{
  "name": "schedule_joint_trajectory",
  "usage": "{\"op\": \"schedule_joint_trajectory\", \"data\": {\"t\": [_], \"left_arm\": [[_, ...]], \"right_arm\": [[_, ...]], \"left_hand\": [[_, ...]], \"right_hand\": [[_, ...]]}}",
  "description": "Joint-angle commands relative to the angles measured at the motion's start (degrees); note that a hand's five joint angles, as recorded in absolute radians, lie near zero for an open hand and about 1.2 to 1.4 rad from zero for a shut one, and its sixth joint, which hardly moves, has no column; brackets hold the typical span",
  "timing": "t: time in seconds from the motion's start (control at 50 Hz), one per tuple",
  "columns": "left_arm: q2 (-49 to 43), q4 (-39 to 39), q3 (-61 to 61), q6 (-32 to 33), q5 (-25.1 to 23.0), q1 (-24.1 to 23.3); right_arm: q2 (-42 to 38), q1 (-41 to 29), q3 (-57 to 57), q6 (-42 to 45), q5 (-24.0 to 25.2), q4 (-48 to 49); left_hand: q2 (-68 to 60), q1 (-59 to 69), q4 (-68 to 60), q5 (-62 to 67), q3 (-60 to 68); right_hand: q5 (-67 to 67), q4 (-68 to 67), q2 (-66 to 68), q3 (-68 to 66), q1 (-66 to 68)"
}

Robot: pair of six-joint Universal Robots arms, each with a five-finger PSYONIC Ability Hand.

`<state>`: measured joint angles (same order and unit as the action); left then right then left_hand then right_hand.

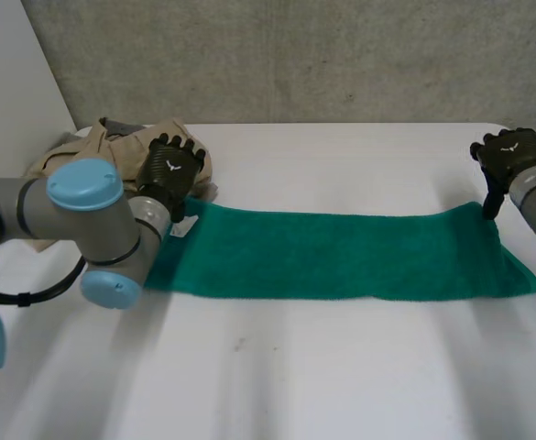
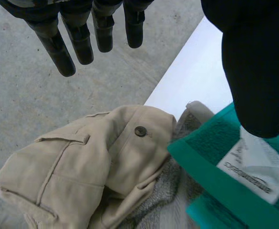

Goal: Fold the laundry.

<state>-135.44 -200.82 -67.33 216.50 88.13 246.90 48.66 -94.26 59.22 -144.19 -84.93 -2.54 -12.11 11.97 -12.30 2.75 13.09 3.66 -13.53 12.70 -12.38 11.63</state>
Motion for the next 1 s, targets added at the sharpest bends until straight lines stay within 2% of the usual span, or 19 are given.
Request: {"op": "schedule_joint_trajectory", "data": {"t": [0.02,0.12,0.18,0.34,0.42,0.52,0.68,0.8,0.82,0.86,0.96,0.98,1.0], "left_arm": [[10.18,2.54,-10.35,-3.70,-0.58,0.43],[14.94,3.77,-15.19,-9.16,-0.76,0.43],[16.70,3.77,-17.74,-11.71,-1.02,0.51],[17.23,3.77,-20.38,-12.68,-2.61,0.51],[17.14,3.77,-20.56,-12.77,-2.61,0.60],[17.14,3.77,-20.82,-12.77,-2.61,1.13],[18.72,3.86,-21.09,-12.77,-2.43,1.75],[21.44,3.86,-22.32,-12.77,-2.43,2.01],[21.80,3.86,-22.49,-12.77,-2.43,2.18],[22.33,3.86,-23.11,-12.86,-2.52,2.45],[22.59,3.86,-23.90,-13.03,-2.43,2.19],[22.59,3.86,-23.99,-13.03,-2.43,2.10],[22.59,3.86,-24.16,-13.12,-2.43,1.84]], "right_arm": [[11.18,5.22,15.29,2.33,7.22,-7.13],[12.86,9.61,24.60,4.96,12.76,-6.96],[12.95,11.02,27.51,6.02,14.08,-4.60],[10.67,11.99,29.37,6.29,14.17,2.97],[8.20,12.26,28.58,6.29,13.91,5.43],[6.27,12.61,27.70,6.29,13.65,6.40],[8.55,17.88,27.79,6.73,12.50,6.93],[9.87,22.89,27.96,9.36,14.26,6.84],[10.13,23.85,28.31,9.97,15.13,6.32],[10.31,24.38,29.28,10.42,16.98,5.70],[13.03,24.47,32.88,7.09,26.11,5.52],[14.69,24.56,34.19,5.34,28.91,5.44],[15.05,24.56,34.55,4.80,29.72,5.35]], "left_hand": [[0.38,-0.24,0.57,-1.02,-1.36],[0.38,-0.24,0.57,-1.02,-1.36],[0.38,-0.24,0.57,-1.02,-1.36],[0.38,-0.24,0.57,-1.02,-1.36],[0.38,-0.24,0.57,-1.02,-1.36],[0.55,-0.41,0.74,-1.19,-1.53],[0.55,-0.41,0.74,-1.19,-1.53],[0.72,-0.57,0.91,-1.36,-1.70],[0.72,-0.57,0.91,-1.36,-1.70],[0.72,-0.57,0.91,-1.36,-1.70],[0.72,-0.57,0.91,-1.36,-1.70],[0.72,-0.57,0.91,-1.36,-1.70],[0.72,-0.57,0.91,-1.36,-1.70]], "right_hand": [[-2.91,2.78,-1.95,1.63,-0.88],[6.16,-6.29,7.12,-7.44,8.19],[8.86,-8.99,9.82,-10.14,10.89],[18.62,-18.75,19.58,-19.89,20.65],[28.70,-28.83,29.66,-29.97,30.73],[66.28,-66.41,67.24,-67.56,68.31],[66.34,-66.47,67.30,-67.62,68.37],[66.34,-66.47,67.30,-67.62,68.37],[59.57,-59.70,60.53,-60.85,61.60],[36.72,-36.85,37.68,-37.99,38.75],[13.12,-13.25,14.08,-14.39,15.15],[11.08,-11.21,12.04,-12.36,13.11],[11.06,-11.19,12.02,-12.34,13.09]]}}
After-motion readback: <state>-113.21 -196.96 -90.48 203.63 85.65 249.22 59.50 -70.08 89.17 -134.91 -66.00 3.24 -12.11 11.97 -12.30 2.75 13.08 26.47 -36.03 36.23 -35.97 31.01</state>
